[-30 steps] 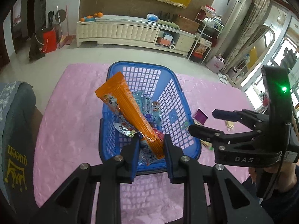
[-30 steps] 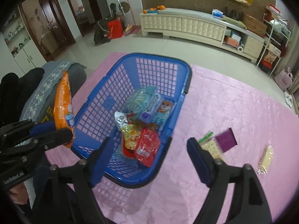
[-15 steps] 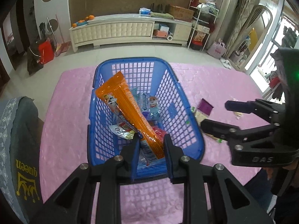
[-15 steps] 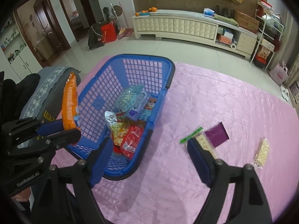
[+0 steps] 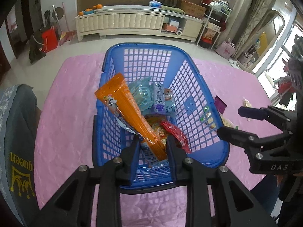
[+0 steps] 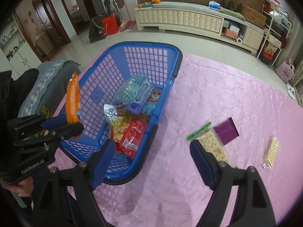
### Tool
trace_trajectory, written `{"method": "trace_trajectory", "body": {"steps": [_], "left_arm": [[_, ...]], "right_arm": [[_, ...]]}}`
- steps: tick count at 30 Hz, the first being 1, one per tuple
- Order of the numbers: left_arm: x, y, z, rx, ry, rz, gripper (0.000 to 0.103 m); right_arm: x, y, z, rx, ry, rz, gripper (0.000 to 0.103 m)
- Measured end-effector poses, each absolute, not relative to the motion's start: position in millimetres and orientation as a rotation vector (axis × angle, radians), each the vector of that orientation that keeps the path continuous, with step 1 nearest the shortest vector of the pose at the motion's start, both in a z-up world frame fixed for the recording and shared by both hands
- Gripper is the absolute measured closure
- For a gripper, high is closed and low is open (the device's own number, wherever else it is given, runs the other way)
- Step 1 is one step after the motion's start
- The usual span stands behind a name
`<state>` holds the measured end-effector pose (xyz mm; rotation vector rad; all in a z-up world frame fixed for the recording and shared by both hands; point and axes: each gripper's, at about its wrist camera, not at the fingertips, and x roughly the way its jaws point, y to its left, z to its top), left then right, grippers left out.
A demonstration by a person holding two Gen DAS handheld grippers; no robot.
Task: Organize snacks
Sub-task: 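Open the left tool to drop the orange wafer bar into the basket, then move both tools away from the basket toward the cracker packs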
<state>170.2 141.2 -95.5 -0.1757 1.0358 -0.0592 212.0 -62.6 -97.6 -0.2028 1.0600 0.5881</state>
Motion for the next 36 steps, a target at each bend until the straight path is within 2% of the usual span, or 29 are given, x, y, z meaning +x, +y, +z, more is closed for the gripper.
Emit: {"method": "trace_trajectory", "body": {"steps": [2, 4, 9, 23, 27, 36], "left_arm": [[168.2, 142.4, -96.5, -0.182, 1.043, -0.064, 0.076], [164.7, 142.4, -95.6, -0.181, 1.046, -0.065, 0.063], [155.0, 140.0, -86.7, -0.165, 1.026, -0.063, 0.05], [128.0, 100.5, -43.6, -0.098, 0.953, -0.099, 0.036], [122.7, 77.8, -32.5, -0.066, 0.917, -0.122, 0.024], [130.6, 21.5, -29.4, -0.012, 0.915, -0.195, 0.023]], "right_arm": [[211.0, -62.5, -97.8, -0.211, 1.061, 0.588, 0.018], [210.6, -63.0, -96.5, -0.21, 1.061, 0.585, 0.018], [206.4, -64.7, -90.5, -0.204, 1.053, 0.587, 0.018], [183.7, -95.2, -61.4, -0.152, 0.996, 0.588, 0.018], [176.8, -116.7, -52.7, -0.131, 0.975, 0.576, 0.018], [169.8, -177.7, -48.8, -0.084, 0.962, 0.509, 0.018]]}}
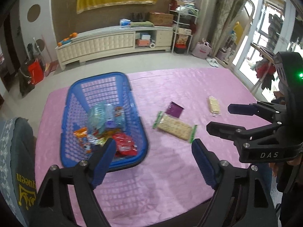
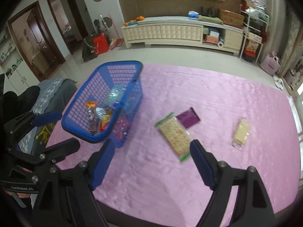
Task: Organize snacks
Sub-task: 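Move both tools away from the basket toward the cracker packs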
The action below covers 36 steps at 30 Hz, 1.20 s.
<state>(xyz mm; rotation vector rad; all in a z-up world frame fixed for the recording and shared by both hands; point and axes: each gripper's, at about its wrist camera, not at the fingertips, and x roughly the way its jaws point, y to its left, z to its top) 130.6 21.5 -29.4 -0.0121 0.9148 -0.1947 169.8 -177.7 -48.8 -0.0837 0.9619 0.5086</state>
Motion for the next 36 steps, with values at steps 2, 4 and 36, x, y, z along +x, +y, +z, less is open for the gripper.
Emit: {"method": "trace_trajectory", "body": {"steps": [2, 4, 36], "left_arm": [[136.6, 8.8, -31.4, -0.014, 0.926, -0.208, 0.023], [142.3, -1.3, -33.7, -0.019, 0.936, -0.223, 0.023], [252.5, -86.6, -132.2, -0.221, 1.208, -0.026, 0.023]], "right_arm": [[170.8, -189.1, -49.5, -0.074, 0.963, 0.496, 0.018], [172.0, -202.3, -50.7, -0.059, 0.964, 0.477, 0.018], [267.5, -311.7, -126.1, 0.022, 1.096, 0.363, 0.018]]}}
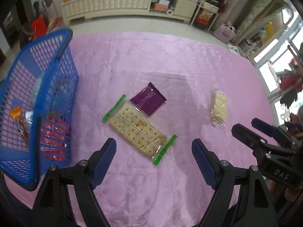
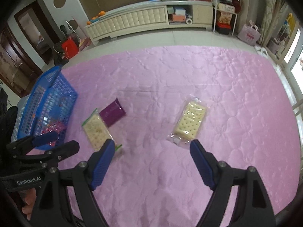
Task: Organize snacks
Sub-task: 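Move both tools away from the basket toward the cracker packs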
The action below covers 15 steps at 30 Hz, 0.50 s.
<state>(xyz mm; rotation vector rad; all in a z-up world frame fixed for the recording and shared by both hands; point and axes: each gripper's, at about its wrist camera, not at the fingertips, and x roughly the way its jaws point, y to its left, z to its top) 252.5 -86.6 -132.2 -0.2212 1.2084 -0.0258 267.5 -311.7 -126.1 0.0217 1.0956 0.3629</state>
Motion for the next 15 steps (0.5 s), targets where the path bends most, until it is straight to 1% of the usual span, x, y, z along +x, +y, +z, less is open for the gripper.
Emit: {"method": "trace_trajectory", "body": {"steps": [5, 9, 15], "left_arm": [[267.9, -78.3, -153.8, -0.304, 1.248, 0.019, 0.023], [278.3, -77.5, -169.0, -0.314, 1.275, 0.054, 0.023], [292.8, -72.5, -194.6, -0.379, 1.318, 0.095, 0.023]], "right_arm": [[284.8, -304.5, -149.8, 0.008, 1.137, 0.377, 0.018], [300.0, -297.6, -165.9, 0.012, 1.17, 0.391, 0.018], [313.5, -296.2, -176.6, 0.026, 1.183, 0.404, 0.018]]}}
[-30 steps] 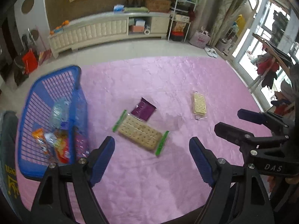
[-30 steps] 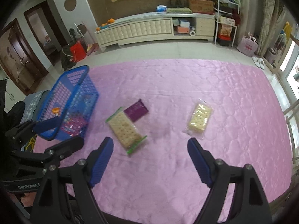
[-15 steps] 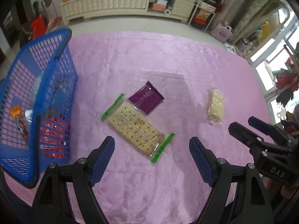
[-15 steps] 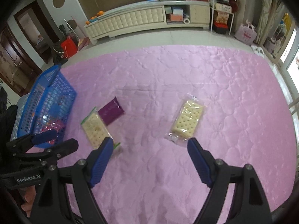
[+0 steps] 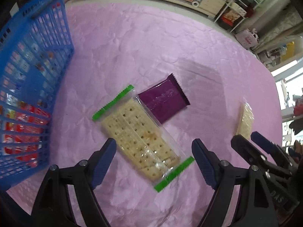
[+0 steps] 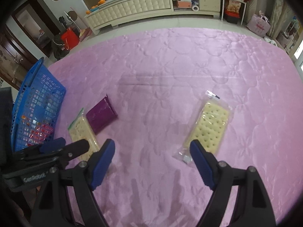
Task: Organize snacks
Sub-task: 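Move both tools away from the basket toward the cracker packs, then grasp the green-ended cracker pack with the left tool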
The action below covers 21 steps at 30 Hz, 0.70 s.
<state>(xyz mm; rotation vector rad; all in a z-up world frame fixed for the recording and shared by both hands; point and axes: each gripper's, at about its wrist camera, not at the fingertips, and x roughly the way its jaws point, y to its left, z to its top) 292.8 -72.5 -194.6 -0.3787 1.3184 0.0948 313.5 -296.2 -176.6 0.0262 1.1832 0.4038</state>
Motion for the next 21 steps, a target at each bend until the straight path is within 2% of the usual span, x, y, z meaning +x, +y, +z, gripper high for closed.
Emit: {"method": "trace_trajectory", "body": {"steps": [7, 18, 20, 21], "left_arm": [[296.0, -71.3, -203.4, -0.391, 1.279, 0.167, 0.023], [273.1, -72.8, -219.9, -0.385, 1.331, 0.224, 0.021], [272.0, -79.8, -222.8, -0.351, 1.345, 0.194, 0.024], [274.0, -86.1, -223.0, -0.321, 1.348, 0.185, 0.031]], "right_arm": [[314.2, -308.3, -188.2, 0.051, 1.209, 0.401, 0.018], [292.5, -329.7, -177.8, 0.06, 1.201, 0.386, 0.018], [287.6, -336.7, -175.6, 0.049, 1.198, 0.376, 0.018], [285.7, -340.5, -174.7, 0.044, 1.197, 0.368, 0.018]]}}
